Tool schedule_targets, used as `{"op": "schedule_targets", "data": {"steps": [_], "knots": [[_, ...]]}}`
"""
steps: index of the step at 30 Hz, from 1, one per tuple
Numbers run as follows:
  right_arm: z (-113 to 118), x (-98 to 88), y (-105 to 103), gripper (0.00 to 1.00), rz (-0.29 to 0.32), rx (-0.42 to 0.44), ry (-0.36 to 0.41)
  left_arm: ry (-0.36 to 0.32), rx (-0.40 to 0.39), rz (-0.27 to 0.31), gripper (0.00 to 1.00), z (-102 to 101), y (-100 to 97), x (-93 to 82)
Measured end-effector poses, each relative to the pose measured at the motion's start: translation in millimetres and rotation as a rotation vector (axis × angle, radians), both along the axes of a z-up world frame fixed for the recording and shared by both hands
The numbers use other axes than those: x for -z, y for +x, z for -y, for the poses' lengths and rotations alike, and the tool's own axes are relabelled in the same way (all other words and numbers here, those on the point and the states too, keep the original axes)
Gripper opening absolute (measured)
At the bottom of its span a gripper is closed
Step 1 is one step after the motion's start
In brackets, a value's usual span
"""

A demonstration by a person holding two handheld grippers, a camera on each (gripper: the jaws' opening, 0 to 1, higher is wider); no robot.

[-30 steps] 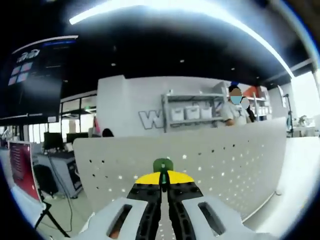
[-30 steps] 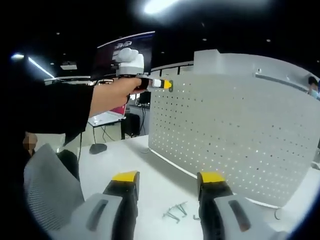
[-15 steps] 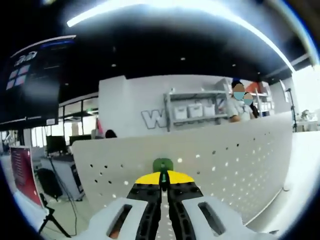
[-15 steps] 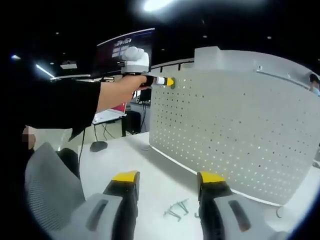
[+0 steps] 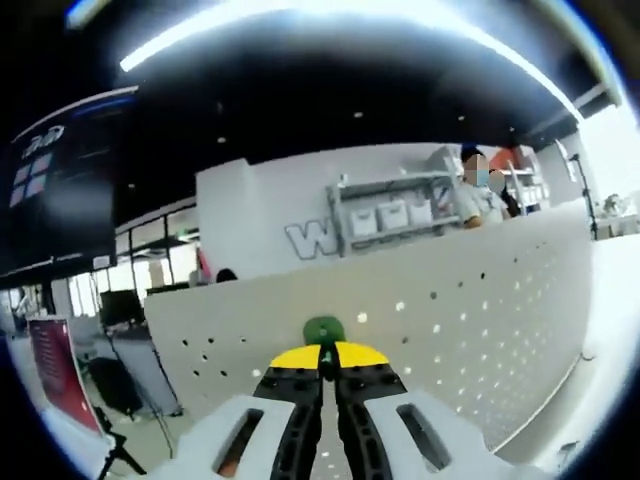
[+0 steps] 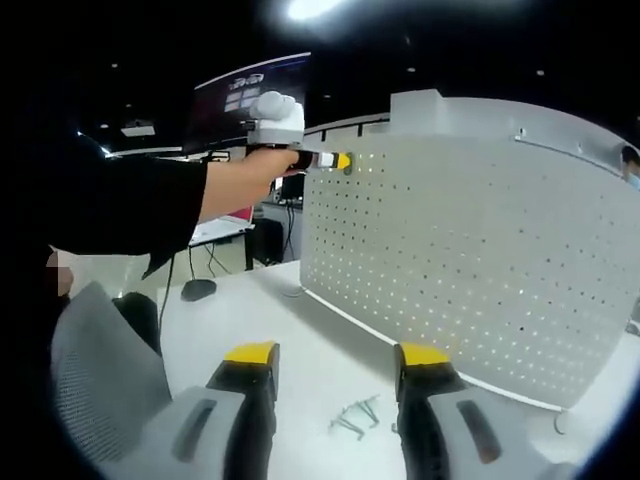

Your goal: Insert the hook assembly into the mounting plate slot until the hook locks in place.

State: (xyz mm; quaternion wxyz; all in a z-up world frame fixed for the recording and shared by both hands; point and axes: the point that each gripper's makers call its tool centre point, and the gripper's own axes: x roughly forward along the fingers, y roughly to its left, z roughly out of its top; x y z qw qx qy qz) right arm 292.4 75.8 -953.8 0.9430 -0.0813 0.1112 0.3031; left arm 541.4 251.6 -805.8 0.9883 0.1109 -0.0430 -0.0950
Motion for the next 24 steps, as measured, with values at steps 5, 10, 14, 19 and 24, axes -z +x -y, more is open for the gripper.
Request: {"op": "schedule_targets", "data": {"steps": [5,10,14,19,24], "knots": [[0.1,0.9,0.0,0.44,-0.005,-0.001,0.003,0.085,-0.029,0.031,0.03,2.8,-0.4,1.0],[0.4,1.2,0.4,0.44,-0.007,0.0,0.006,0.044,-0.017,0.036,0.04,-0.3,-2.7,2.3],[0.1,2.2,0.7,0.44,-0.011,-0.002,0.006,-0.015,0.002,0.001,0.04,-2.3,-2.3,8.9],[-1.1,2.9,0.7,0.44,-0.012,-0.008,0.004,-0.05,0.012,-0.014,0.08,-3.7,-5.6,11.7],[-2.9,3.0,0.3,0.44,-0.011,-0.014,0.0,-0.083,0.035,-0.025,0.14,-2.6,-14.2,11.0]]}}
